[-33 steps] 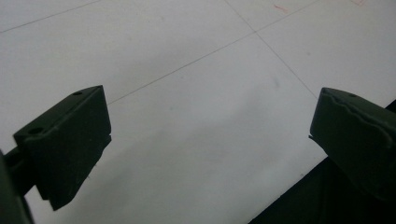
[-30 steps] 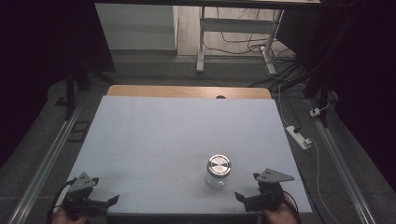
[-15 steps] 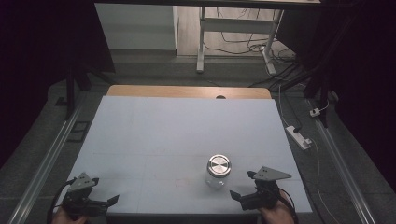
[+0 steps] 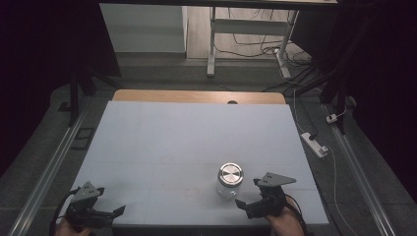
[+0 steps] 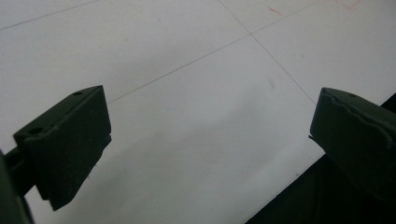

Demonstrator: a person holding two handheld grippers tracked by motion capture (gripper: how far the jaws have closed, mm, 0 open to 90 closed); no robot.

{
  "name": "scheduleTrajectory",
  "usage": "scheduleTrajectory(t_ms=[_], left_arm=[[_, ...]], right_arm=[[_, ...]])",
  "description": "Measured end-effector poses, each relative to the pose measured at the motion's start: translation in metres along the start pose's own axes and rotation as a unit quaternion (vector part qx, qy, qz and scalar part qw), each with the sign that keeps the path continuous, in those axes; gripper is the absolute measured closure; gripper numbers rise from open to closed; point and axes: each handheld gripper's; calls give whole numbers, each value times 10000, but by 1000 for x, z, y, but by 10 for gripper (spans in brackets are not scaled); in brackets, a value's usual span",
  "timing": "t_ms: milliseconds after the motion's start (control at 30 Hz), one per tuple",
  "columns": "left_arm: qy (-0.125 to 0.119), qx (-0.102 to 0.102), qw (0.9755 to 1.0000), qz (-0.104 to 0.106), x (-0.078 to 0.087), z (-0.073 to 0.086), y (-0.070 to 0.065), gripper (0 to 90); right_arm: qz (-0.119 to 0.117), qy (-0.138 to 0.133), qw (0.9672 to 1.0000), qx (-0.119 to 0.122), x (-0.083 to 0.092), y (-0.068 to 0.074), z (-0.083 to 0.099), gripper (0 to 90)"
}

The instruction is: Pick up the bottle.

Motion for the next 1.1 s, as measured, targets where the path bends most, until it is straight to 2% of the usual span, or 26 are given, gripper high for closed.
scheduleTrajectory(t_ms=[367,567,1100], left_arm=[[16,3,10000,8,0,0,0,0],[26,11,10000,13,-1,0,0,0],[39,17,10000,26,-1,-1,1,0]], right_arm=[[61,29,9996,280,-15,4,-6,0],[-39,78,9991,407,-23,4,-10,0],[-119,74,9986,501,-44,3,-21,0]])
Point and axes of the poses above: each handheld gripper's, and its own axes: x roughly backward along the jaws, z roughly out of its underside, y roughly to its left, and after that the axes turned 8 degrees about x, right-handed
